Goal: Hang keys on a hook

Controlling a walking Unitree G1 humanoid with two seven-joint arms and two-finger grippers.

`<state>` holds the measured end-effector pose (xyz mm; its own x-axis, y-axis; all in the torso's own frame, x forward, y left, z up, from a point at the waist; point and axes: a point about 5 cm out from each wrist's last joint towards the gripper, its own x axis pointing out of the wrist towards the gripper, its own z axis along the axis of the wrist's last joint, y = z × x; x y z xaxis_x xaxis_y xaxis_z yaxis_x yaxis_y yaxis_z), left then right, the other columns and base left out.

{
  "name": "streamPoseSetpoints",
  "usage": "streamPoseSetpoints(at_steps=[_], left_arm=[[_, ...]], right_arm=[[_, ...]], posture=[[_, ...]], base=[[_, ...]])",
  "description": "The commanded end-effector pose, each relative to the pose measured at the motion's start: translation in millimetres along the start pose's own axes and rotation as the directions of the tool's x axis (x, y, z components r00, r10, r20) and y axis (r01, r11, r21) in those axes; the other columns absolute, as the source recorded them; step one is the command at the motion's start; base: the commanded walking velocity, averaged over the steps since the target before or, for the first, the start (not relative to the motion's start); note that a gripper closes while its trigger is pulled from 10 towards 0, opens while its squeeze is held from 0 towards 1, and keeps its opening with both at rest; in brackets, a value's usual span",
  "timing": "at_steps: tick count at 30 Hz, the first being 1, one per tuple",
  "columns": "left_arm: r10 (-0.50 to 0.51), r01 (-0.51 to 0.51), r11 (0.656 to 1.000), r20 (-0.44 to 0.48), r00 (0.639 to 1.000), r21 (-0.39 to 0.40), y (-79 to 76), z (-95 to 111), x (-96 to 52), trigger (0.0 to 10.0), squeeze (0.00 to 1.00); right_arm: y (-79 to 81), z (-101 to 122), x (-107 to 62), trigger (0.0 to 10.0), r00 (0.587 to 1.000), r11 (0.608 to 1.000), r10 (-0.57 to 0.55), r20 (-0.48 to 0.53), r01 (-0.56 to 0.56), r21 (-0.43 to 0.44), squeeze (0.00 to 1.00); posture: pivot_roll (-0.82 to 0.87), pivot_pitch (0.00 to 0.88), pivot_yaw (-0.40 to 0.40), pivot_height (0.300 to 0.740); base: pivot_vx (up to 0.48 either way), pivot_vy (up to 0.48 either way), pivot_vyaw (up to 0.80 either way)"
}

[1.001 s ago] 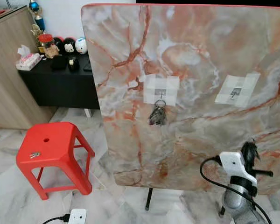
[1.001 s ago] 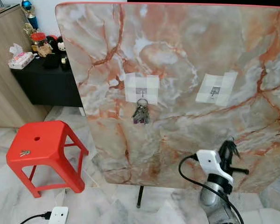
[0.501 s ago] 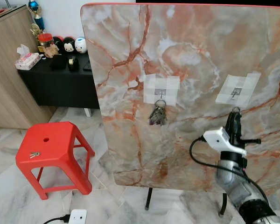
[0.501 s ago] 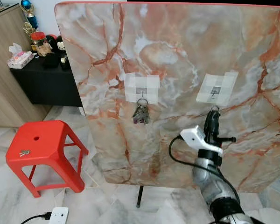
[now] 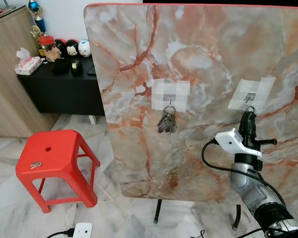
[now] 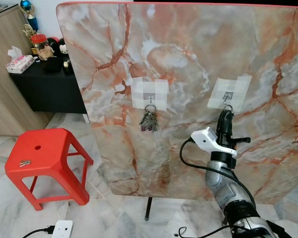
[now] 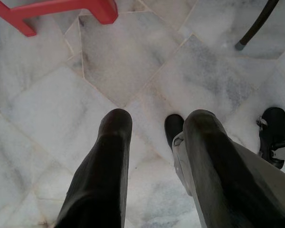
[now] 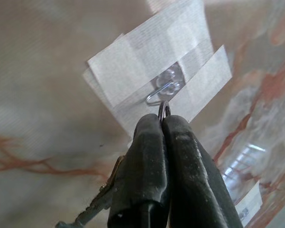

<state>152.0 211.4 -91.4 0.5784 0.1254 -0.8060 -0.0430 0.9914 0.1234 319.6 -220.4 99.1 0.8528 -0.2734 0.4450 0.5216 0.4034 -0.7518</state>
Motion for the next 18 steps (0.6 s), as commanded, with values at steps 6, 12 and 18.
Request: streamPoseSetpoints(at_steps=[6, 12, 18], left_arm=[[-0.007, 0.007, 1.0, -0.035, 0.999, 0.016, -1.7, -8.4, -1.6, 10.0, 0.0], [-0.01, 0.011, 1.0, -0.036, 0.999, 0.016, -2.3, -8.0, -1.5, 10.0, 0.0], [-0.007, 0.008, 1.0, -0.036, 0.999, 0.017, -1.9, -8.0, -1.5, 10.0, 0.0]], right_arm=[[-3.2, 3.6, 12.1, 10.0, 1.0, 1.0, -0.007, 0.005, 0.007, 0.009, 0.0], [-2.8, 7.7, 14.0, 10.0, 1.0, 1.0, -0.013, 0.025, 0.013, 0.001, 0.0], [0.7, 8.4, 14.3, 10.0, 0.999, 1.0, 0.026, 0.031, -0.026, -0.007, 0.0]], posture=[[-0.08, 0.0, -0.021, 0.74], [-0.08, 0.0, -0.021, 0.74], [-0.08, 0.0, -0.021, 0.74]], base=[[0.0, 0.0, 0.0], [0.0, 0.0, 0.0], [0.0, 0.0, 0.0]])
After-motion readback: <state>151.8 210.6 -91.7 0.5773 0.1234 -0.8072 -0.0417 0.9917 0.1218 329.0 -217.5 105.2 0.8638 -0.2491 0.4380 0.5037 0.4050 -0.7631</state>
